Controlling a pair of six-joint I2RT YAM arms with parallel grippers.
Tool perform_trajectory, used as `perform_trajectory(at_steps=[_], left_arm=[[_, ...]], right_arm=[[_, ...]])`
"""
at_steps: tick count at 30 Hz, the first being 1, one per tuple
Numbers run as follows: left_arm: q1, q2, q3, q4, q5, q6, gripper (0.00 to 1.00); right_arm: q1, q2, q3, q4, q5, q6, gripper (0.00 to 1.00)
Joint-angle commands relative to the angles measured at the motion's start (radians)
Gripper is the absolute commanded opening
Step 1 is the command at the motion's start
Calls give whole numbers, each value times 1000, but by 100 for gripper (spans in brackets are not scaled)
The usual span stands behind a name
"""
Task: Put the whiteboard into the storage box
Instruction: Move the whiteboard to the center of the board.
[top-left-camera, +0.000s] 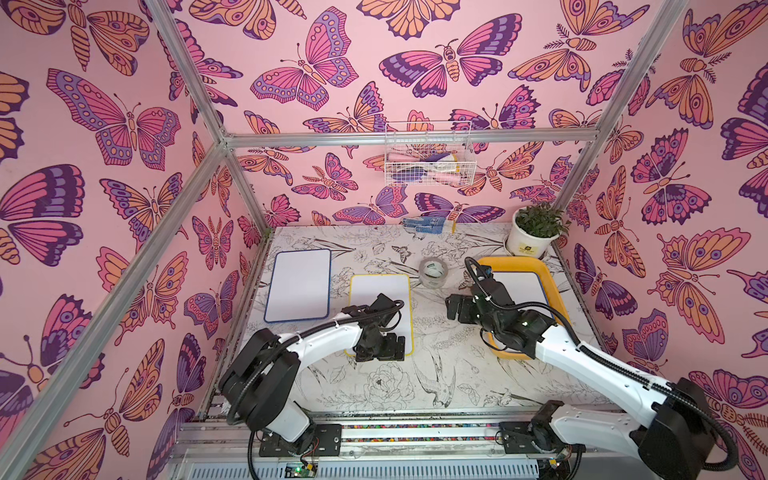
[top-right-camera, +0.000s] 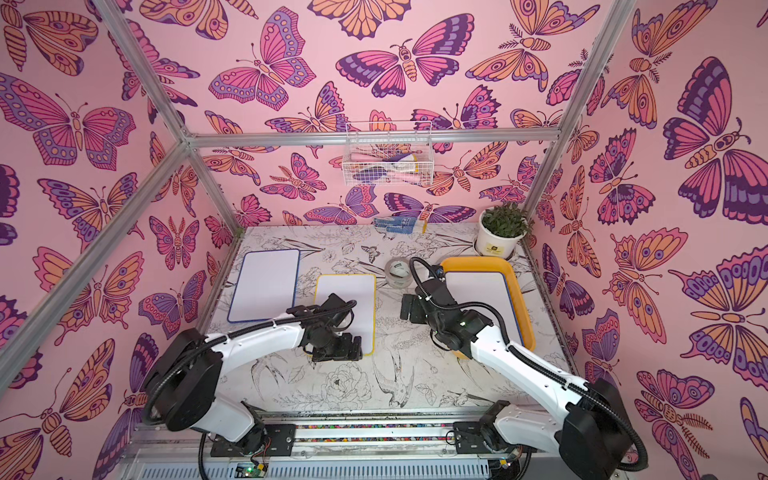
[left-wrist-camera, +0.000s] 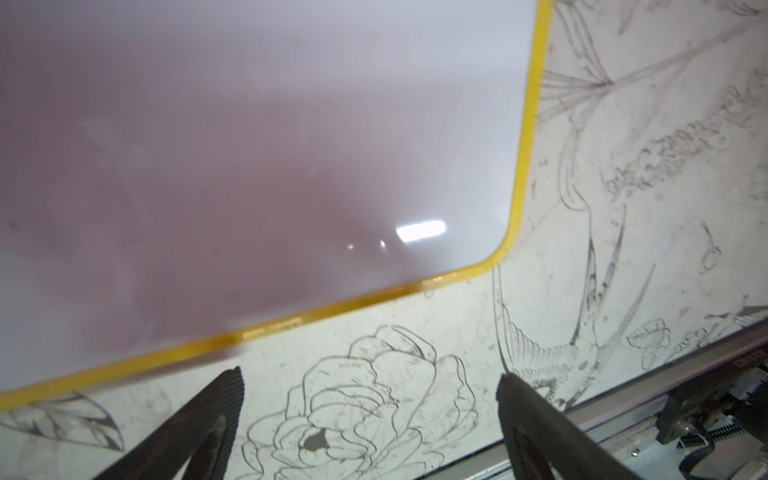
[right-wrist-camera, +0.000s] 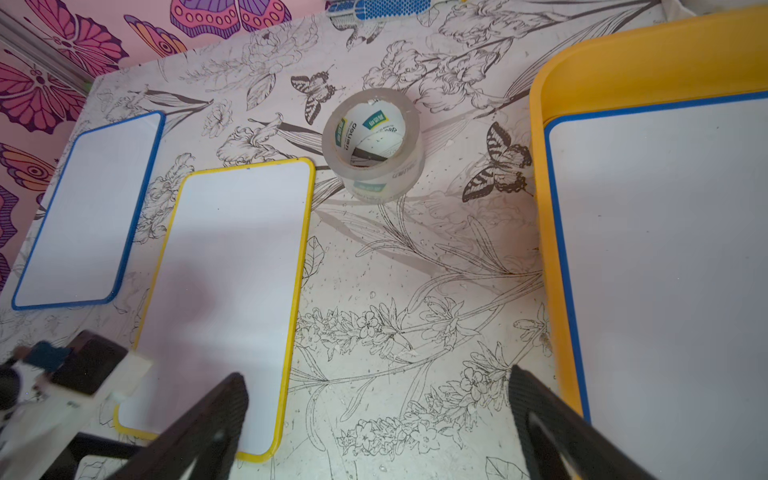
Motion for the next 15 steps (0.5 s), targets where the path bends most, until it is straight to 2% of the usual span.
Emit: perform_trajectory(at_steps=[1,8,15], left_arm=[[-19,-97,-20,23,-41,-62,98],[-14,-313,-6,16,-162,-16,100],[73,-312,6,-16,-216,22,100]], right_arm=[[7,37,17,23,-24,21,100],[10,124,26,68,-76,54,100],[20,223,42,109,-110,90,100]])
